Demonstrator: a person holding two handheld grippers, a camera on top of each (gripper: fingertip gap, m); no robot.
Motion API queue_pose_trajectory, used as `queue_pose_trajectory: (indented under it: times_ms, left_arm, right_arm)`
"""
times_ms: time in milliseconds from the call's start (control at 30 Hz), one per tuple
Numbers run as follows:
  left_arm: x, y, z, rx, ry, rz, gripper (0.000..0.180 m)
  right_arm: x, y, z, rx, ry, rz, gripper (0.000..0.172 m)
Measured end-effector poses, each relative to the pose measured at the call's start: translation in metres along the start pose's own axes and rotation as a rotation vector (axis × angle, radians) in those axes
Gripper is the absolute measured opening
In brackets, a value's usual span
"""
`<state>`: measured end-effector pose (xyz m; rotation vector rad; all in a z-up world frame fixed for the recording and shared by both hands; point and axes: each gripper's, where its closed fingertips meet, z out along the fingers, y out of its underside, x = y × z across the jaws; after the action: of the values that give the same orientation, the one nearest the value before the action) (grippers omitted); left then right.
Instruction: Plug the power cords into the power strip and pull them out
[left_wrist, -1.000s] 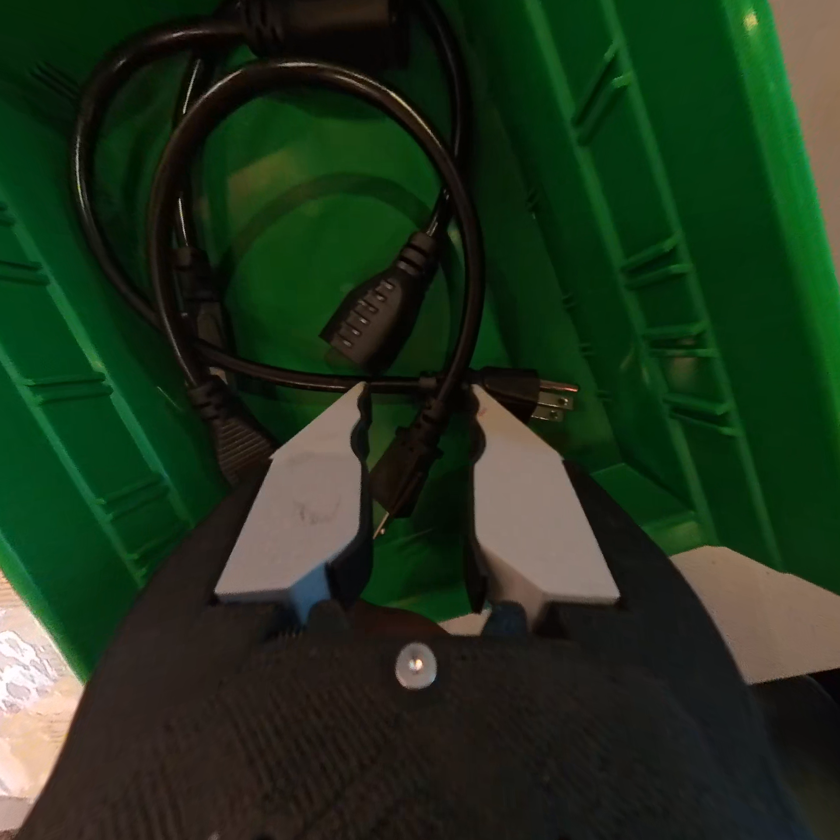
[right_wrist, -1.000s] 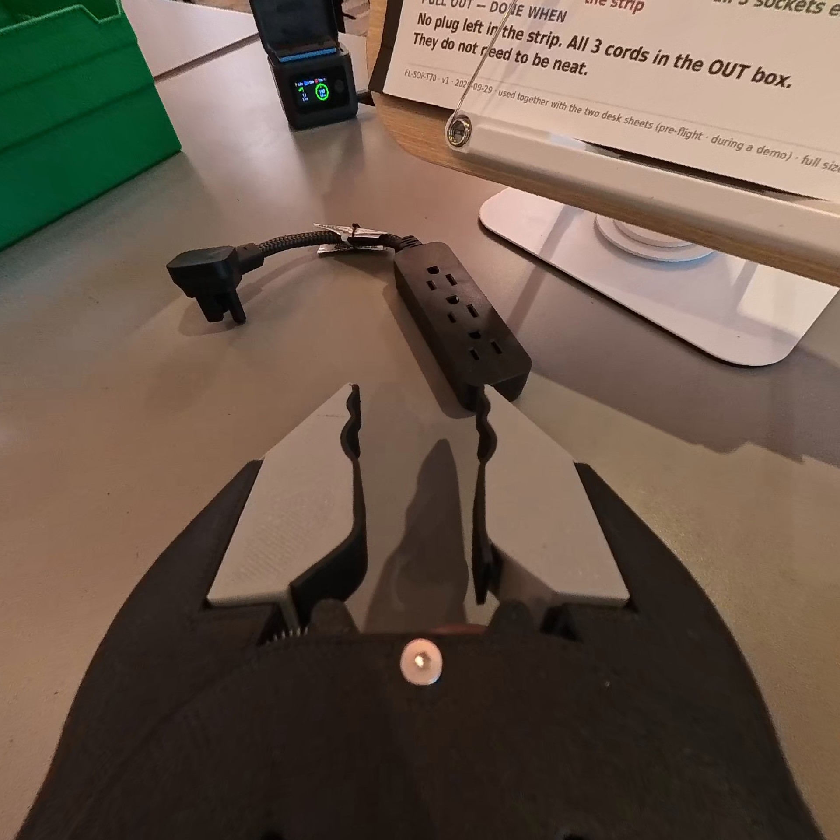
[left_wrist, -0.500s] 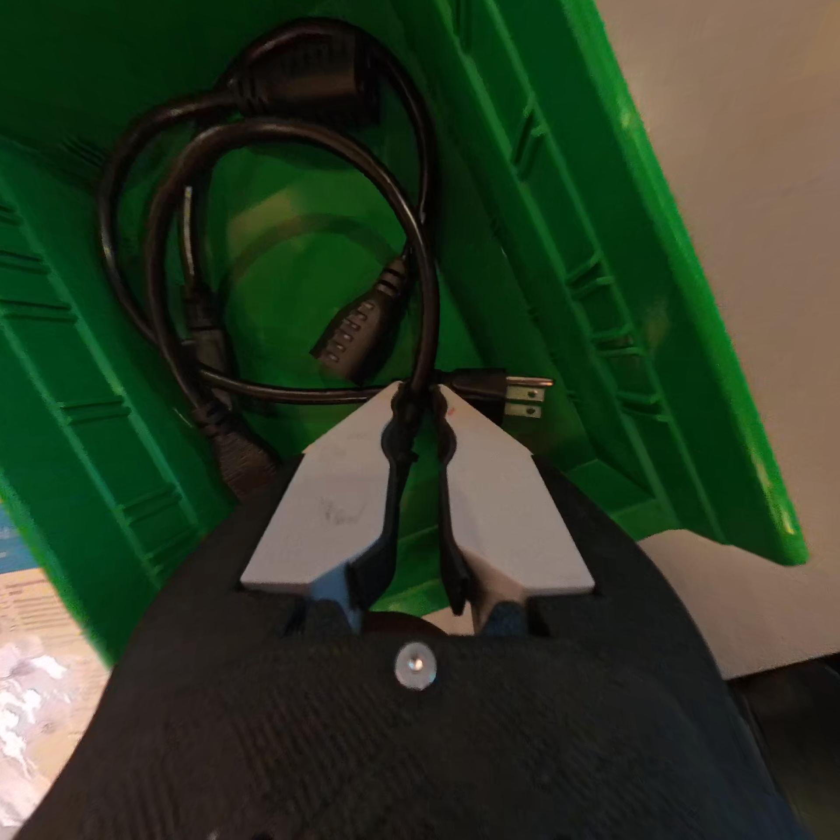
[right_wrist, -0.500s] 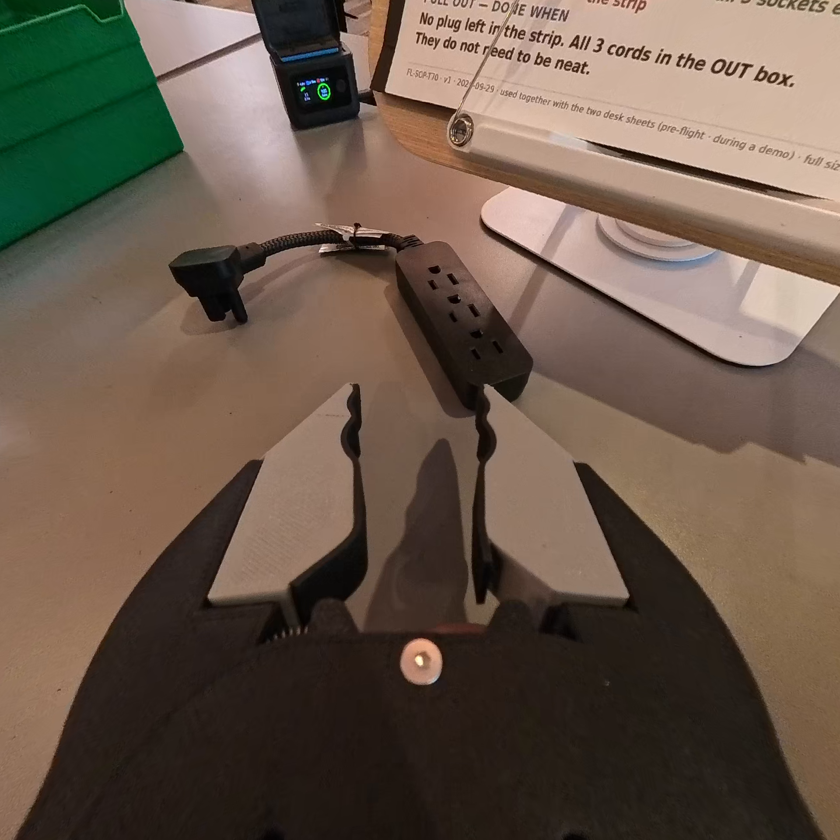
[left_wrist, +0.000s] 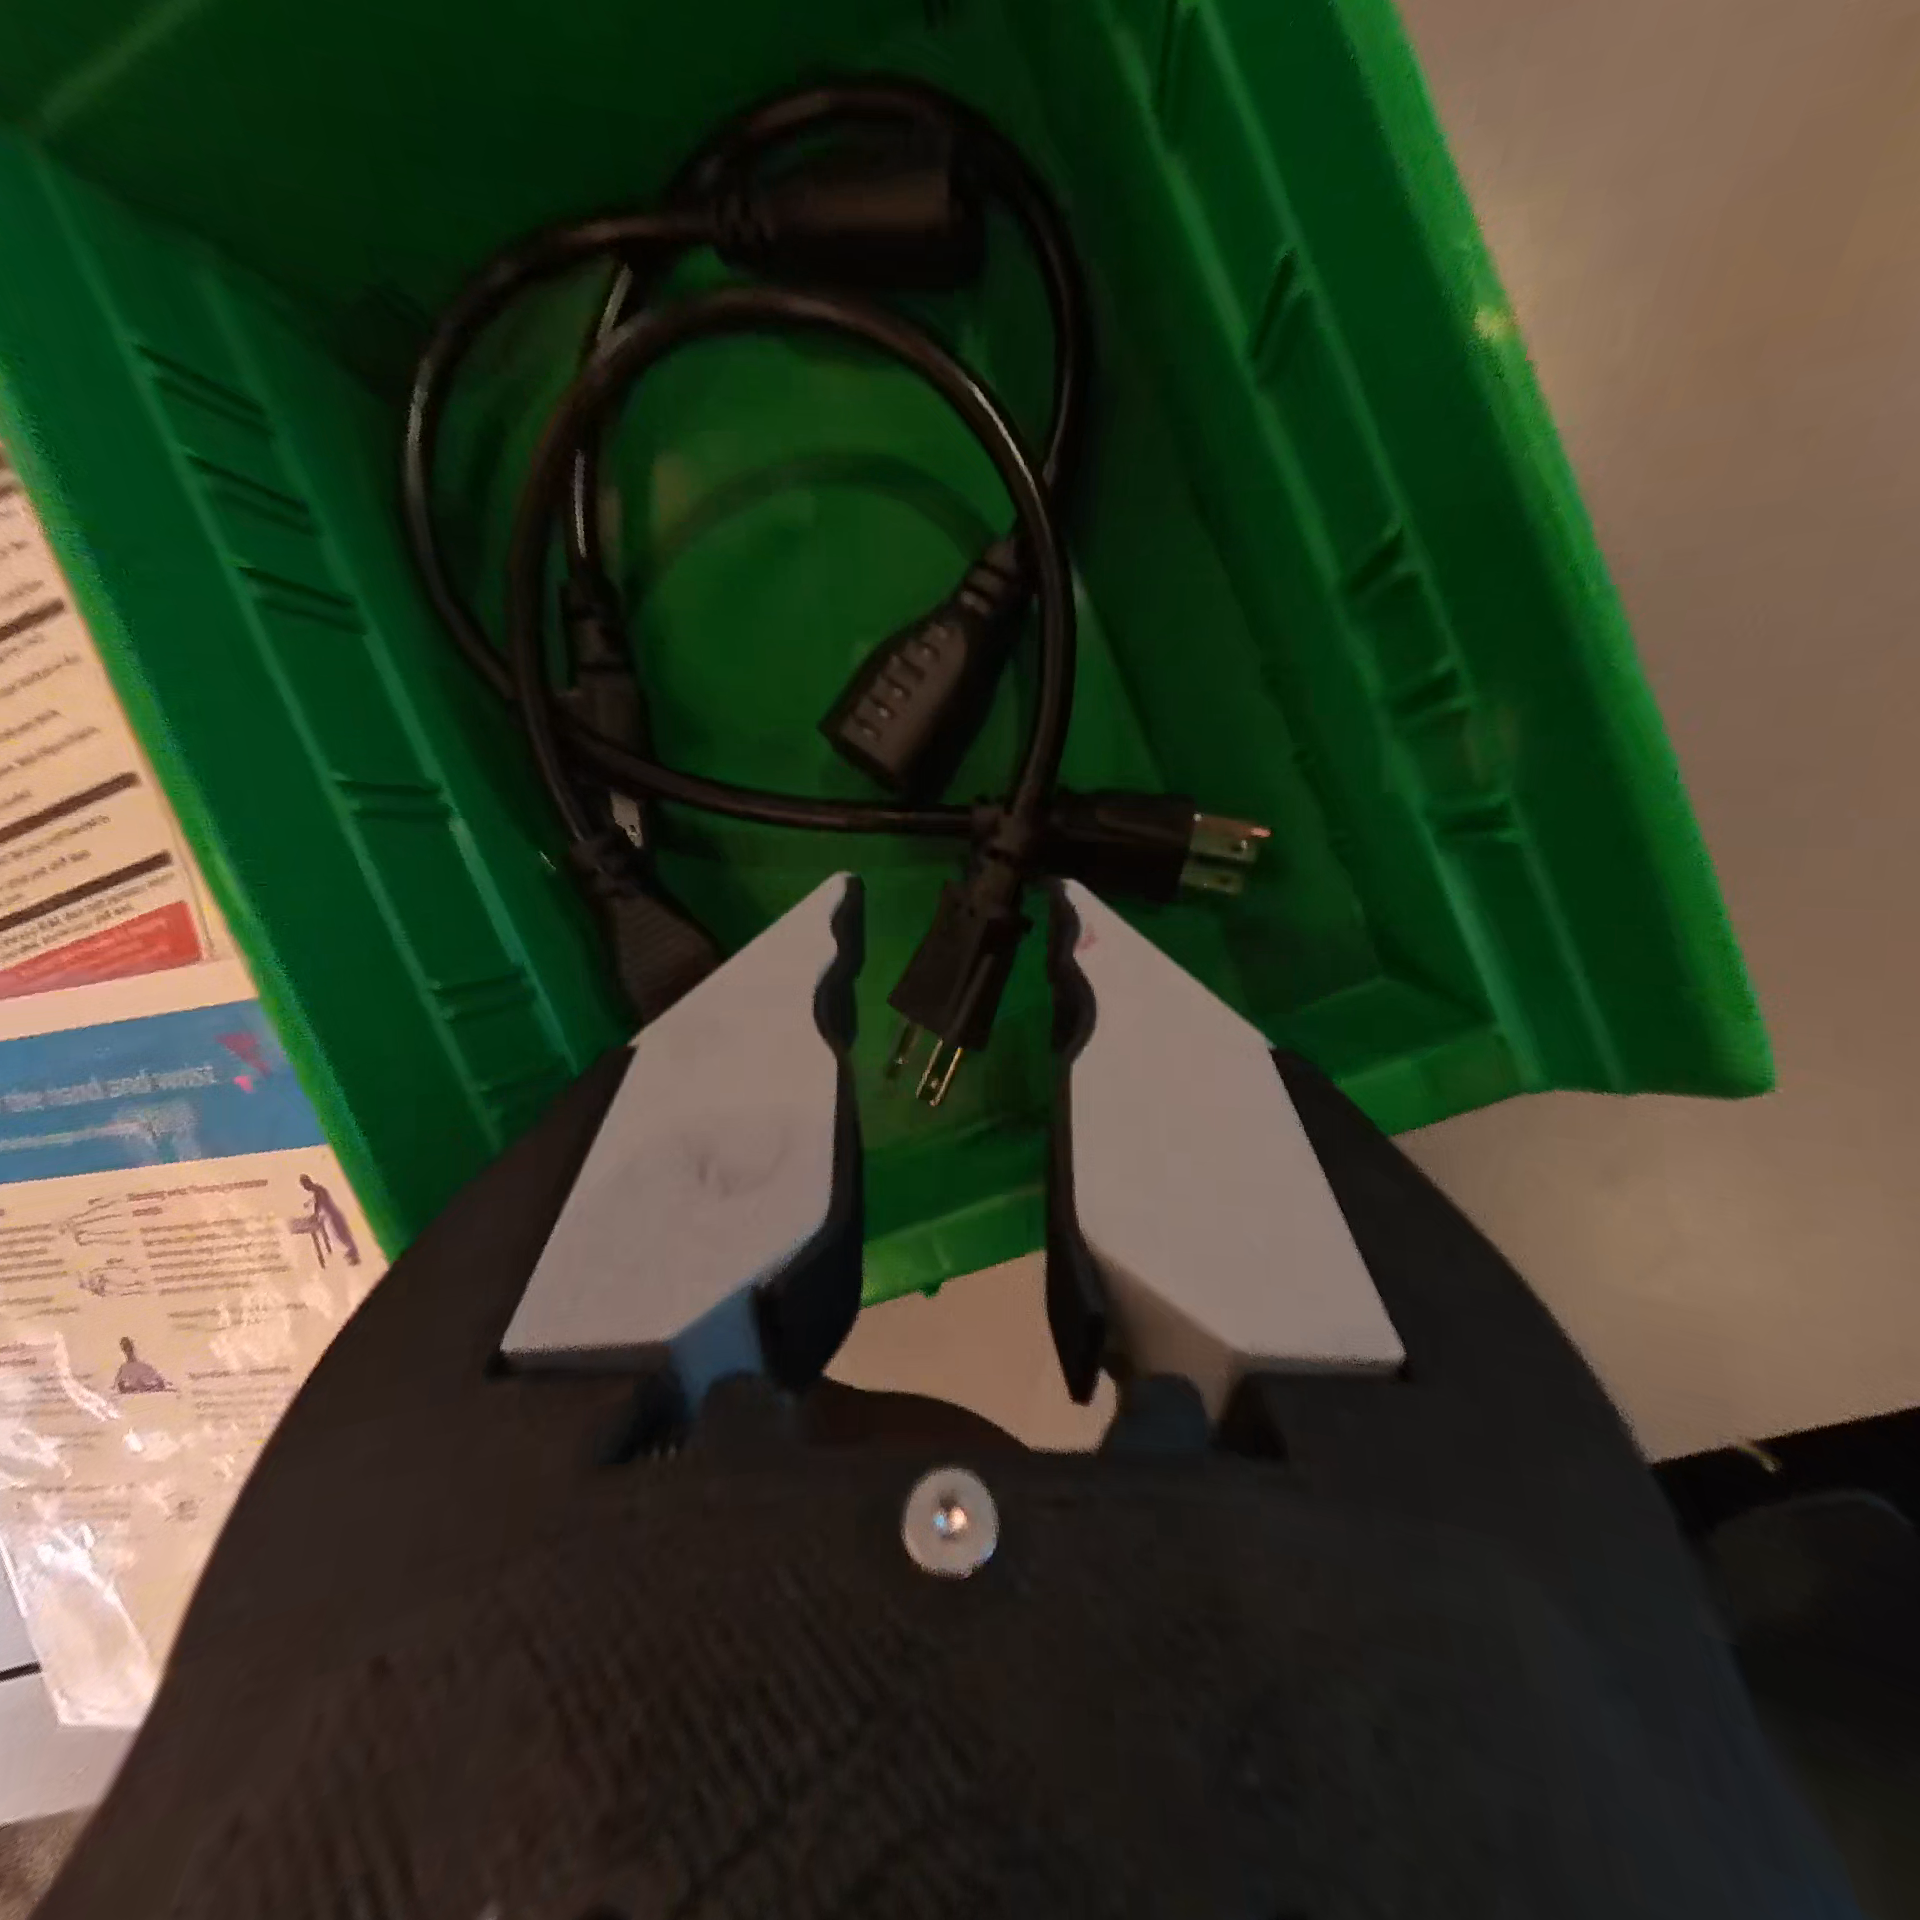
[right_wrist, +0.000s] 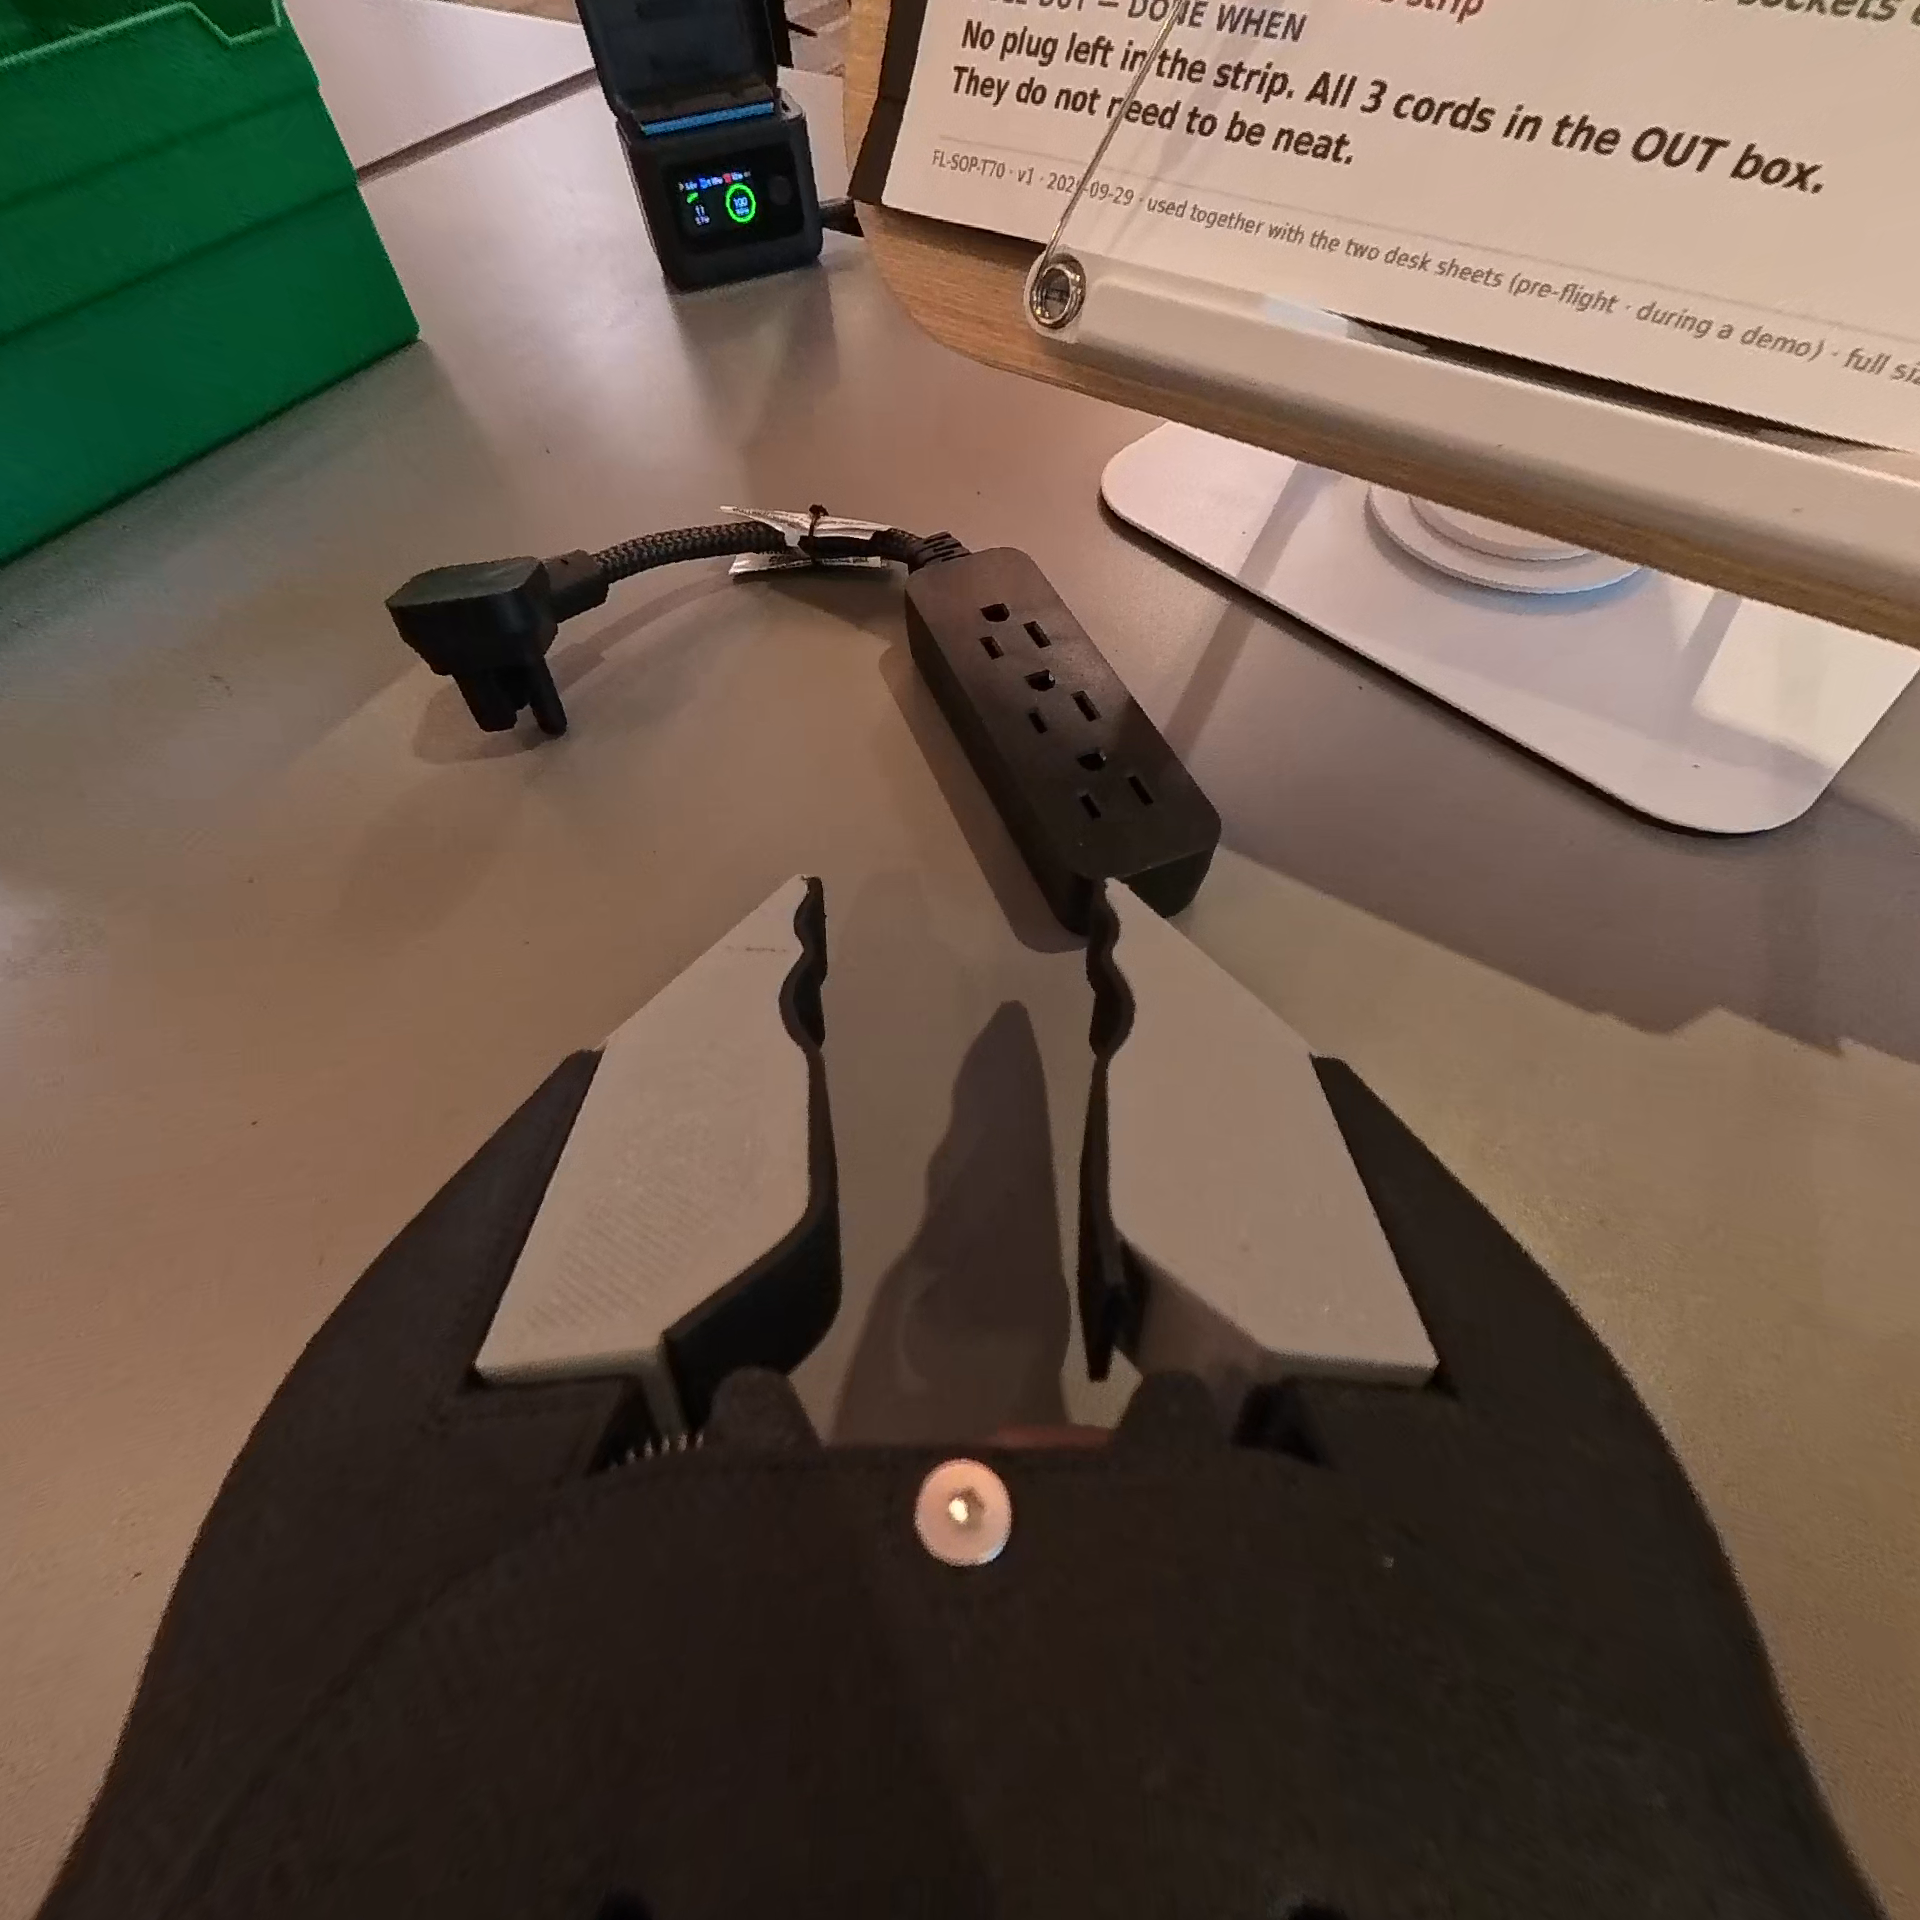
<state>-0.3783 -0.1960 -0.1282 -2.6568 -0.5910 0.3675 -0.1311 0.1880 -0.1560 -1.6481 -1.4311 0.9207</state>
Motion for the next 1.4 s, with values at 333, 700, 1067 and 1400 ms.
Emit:
queue_pose_trajectory:
  times_ms: [333,700,1067,1400]
  left_arm:
    - [-0.004,0.039,0.029,-0.227,-0.024,0.090,0.040]
    - [-0.008,0.033,0.041,-0.247,-0.092,0.202,0.025]
    - [-0.036,-0.044,-0.035,0.080,-0.364,0.218,0.024]
    - [-0.044,-0.112,-0.122,0.466,-0.753,0.283,0.024]
  right_arm:
    - [-0.002,0.001,0.000,-0.008,-0.005,-0.005,0.047]
    - [-0.002,0.001,0.000,-0.006,-0.009,-0.005,0.047]
    - [-0.002,0.001,0.000,-0.005,-0.008,-0.004,0.047]
    - [-0.002,0.000,-0.001,-0.003,-0.010,-0.005,0.047]
